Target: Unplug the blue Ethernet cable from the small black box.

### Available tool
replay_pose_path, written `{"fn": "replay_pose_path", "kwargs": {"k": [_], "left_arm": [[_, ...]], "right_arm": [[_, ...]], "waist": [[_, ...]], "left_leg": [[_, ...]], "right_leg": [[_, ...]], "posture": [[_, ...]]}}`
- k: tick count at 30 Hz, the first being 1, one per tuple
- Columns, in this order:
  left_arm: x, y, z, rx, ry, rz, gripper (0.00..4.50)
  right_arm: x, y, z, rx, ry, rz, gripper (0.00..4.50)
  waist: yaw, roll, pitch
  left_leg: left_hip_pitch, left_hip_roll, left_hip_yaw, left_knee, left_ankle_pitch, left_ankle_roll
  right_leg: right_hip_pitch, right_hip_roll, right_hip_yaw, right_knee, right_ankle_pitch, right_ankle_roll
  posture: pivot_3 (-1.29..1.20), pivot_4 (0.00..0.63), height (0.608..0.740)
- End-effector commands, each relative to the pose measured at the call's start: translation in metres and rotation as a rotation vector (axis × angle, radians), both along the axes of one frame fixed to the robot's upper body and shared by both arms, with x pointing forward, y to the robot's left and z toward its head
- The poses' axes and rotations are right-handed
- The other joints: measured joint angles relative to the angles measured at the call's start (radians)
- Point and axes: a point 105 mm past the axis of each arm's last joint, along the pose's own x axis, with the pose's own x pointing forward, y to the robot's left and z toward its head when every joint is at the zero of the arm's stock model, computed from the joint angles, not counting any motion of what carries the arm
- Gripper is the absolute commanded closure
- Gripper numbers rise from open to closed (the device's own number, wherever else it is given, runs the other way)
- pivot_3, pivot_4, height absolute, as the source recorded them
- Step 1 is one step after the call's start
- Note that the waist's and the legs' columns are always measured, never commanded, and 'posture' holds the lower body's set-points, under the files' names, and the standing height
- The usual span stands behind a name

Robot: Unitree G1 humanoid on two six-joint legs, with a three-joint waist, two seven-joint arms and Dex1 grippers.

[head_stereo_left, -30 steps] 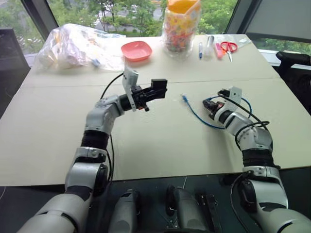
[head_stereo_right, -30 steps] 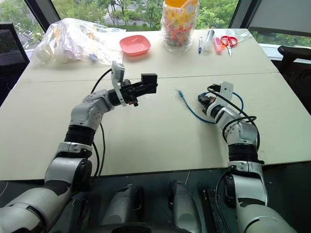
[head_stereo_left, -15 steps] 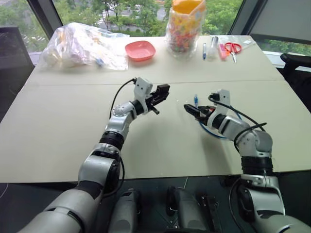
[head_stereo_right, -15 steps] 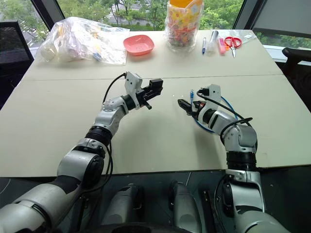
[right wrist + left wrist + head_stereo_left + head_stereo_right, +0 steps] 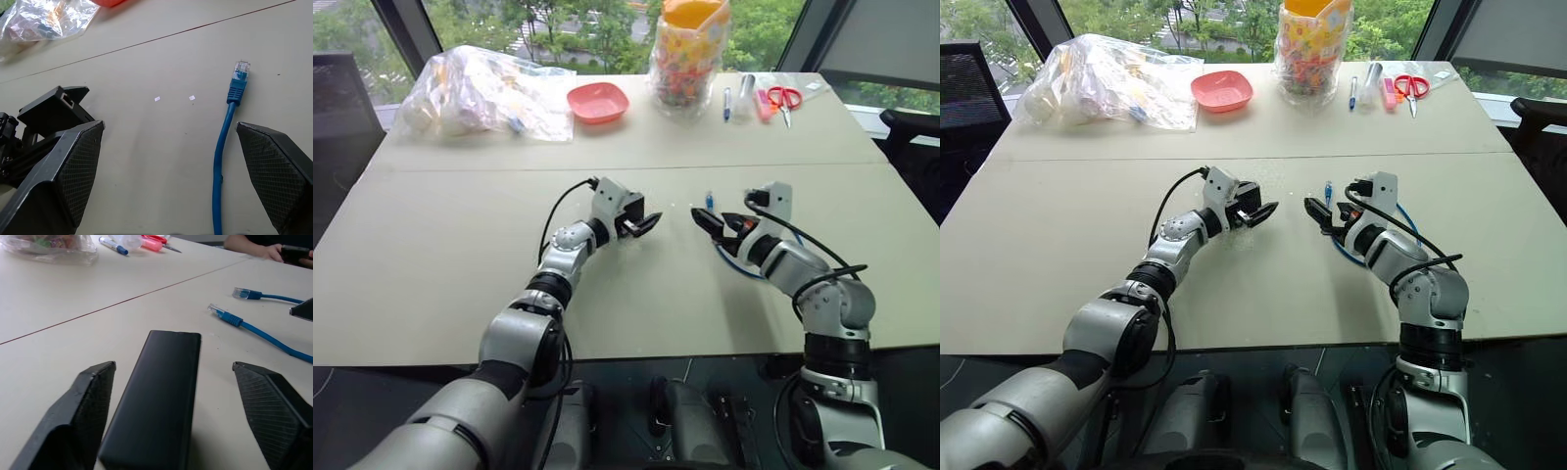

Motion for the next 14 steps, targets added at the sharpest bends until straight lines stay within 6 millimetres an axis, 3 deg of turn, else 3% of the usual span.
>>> {"fn": "replay_pose_path", "kwargs": {"k": [1, 4, 9, 11, 14], "left_arm": [[0.001, 0.019, 0.023, -0.023, -0.062, -0.039, 0.04], [-0.006, 0.042, 0.036, -0.01, -0.079, -0.084, 0.04], [-0.042, 0.084, 0.057, 0.011, -0.024, -0.141, 0.04], [-0.066, 0.105, 0.05, 0.065, 0.047, -0.136, 0.04], [-0.103, 0.117, 0.035, 0.067, 0.182, -0.154, 0.04]], "right_arm": [[-0.006, -0.008, 0.016, -0.044, -0.074, 0.004, 0.0], [-0.017, -0.008, 0.014, -0.096, -0.091, 0.054, 0.0], [-0.053, 0.001, 0.021, -0.164, -0.188, 0.235, 0.0], [-0.071, 0.005, 0.024, -0.177, -0.23, 0.304, 0.0], [-0.082, 0.006, 0.011, -0.225, -0.216, 0.333, 0.0]], "waist": [[0.0, 0.0, 0.0], [-0.002, 0.0, 0.0], [-0.004, 0.0, 0.0], [-0.005, 0.001, 0.0], [-0.011, 0.001, -0.001]], "left_leg": [[0.0, 0.0, 0.0, 0.0, 0.0, 0.0], [0.0, 0.001, 0.0, 0.0, 0.0, 0.0], [0.0, 0.002, 0.0, -0.001, 0.0, 0.0], [0.001, 0.002, 0.0, 0.0, 0.0, 0.0], [0.003, 0.004, 0.0, -0.001, -0.001, -0.001]], "right_leg": [[0.0, 0.0, 0.0, 0.0, 0.0, 0.0], [0.0, 0.0, 0.0, 0.0, 0.0, 0.0], [0.0, 0.001, 0.0, 0.0, 0.0, 0.0], [0.0, 0.001, 0.0, 0.0, 0.0, 0.0], [0.001, 0.001, 0.001, -0.001, -0.003, -0.003]], "posture": [[0.0, 0.15, 0.74], [0.0, 0.15, 0.74], [0.0, 0.15, 0.74], [0.0, 0.15, 0.74], [0.0, 0.15, 0.74]]}}
